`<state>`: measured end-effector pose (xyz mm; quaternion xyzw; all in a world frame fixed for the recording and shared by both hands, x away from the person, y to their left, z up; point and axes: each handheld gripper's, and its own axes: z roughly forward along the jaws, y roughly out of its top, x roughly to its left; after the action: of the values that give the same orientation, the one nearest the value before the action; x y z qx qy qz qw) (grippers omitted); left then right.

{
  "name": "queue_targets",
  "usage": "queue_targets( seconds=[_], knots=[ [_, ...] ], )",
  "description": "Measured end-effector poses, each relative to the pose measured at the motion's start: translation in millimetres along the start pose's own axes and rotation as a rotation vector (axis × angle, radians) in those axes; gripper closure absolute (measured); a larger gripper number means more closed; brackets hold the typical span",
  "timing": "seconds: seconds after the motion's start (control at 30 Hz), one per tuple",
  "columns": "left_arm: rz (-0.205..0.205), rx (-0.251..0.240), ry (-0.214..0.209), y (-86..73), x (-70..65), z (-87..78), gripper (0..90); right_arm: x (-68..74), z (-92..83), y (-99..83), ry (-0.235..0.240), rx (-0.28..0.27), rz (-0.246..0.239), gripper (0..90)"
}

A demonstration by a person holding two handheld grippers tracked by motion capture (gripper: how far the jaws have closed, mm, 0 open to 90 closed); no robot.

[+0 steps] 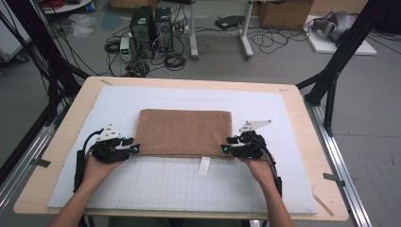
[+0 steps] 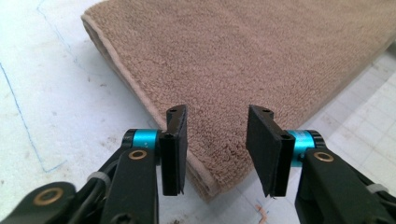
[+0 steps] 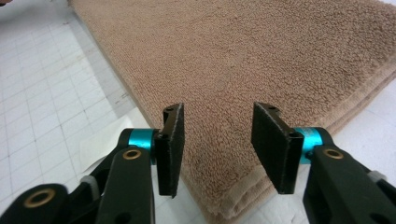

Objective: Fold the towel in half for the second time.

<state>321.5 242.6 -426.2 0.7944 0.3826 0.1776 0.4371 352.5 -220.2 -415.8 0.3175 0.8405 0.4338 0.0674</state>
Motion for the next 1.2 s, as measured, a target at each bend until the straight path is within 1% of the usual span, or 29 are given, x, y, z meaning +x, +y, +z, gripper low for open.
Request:
queue_targets(
  seconds=[0.07, 0.2, 0.27, 0.3, 0.37, 0.4, 0.43, 0.57, 0.6, 0.67, 0.7, 0.83, 1.1, 1.2],
  knots=[
    [-0.003, -0.001, -0.003, 0.3, 0.0, -0.4, 54.8, -0.3, 0.1, 1.4, -0.011, -0.008, -0.008, 50.1],
    [-0.008, -0.008, -0.01, 1.1, 0.4, -1.4, 49.6, -0.5, 0.5, 2.0, -0.019, -0.017, -0.001, 43.6],
    [-0.013, -0.011, -0.019, 1.7, 0.9, -2.0, 47.0, 0.7, 0.6, 2.5, -0.024, -0.019, -0.004, 38.9],
    [-0.015, -0.012, -0.025, 2.1, 0.6, -2.2, 46.3, 1.5, 0.2, 2.7, -0.034, -0.021, -0.007, 36.6],
    [-0.02, -0.005, -0.033, 3.9, 0.1, -2.4, 42.9, 2.0, -0.7, 3.4, -0.04, -0.032, -0.009, 31.8],
    [-0.015, -0.004, -0.041, 5.4, 0.1, -3.1, 41.0, 1.9, -1.5, 3.7, -0.044, -0.035, -0.011, 29.3],
    [-0.011, -0.011, -0.045, 6.8, -0.3, -4.3, 39.6, 2.4, -2.3, 4.3, -0.038, -0.035, -0.004, 27.7],
    [-0.01, -0.025, -0.047, 10.9, -2.1, -8.3, 32.0, 4.5, -5.6, 8.5, -0.037, -0.027, -0.029, 21.6],
    [-0.015, -0.027, -0.049, 10.8, -2.3, -9.3, 30.7, 5.4, -6.5, 9.5, -0.035, -0.023, -0.027, 20.8],
    [-0.014, -0.022, -0.052, 10.5, -2.5, -10.8, 28.5, 6.3, -8.9, 10.7, -0.04, -0.016, -0.04, 19.7],
    [-0.017, -0.025, -0.054, 10.2, -3.0, -11.7, 28.5, 6.2, -9.6, 10.8, -0.039, -0.02, -0.043, 19.2],
    [-0.008, -0.027, -0.054, 9.1, -2.6, -17.0, 27.9, 7.6, -14.2, 8.4, -0.038, -0.017, -0.046, 17.9],
    [-0.025, -0.042, -0.044, 5.2, 0.6, -29.0, 26.2, 7.9, -26.4, 0.9, -0.048, -0.023, -0.05, 17.3],
    [-0.019, -0.041, -0.041, 3.8, 1.3, -32.4, 25.9, 7.8, -30.5, -0.2, -0.053, -0.026, -0.054, 16.6]
  ],
)
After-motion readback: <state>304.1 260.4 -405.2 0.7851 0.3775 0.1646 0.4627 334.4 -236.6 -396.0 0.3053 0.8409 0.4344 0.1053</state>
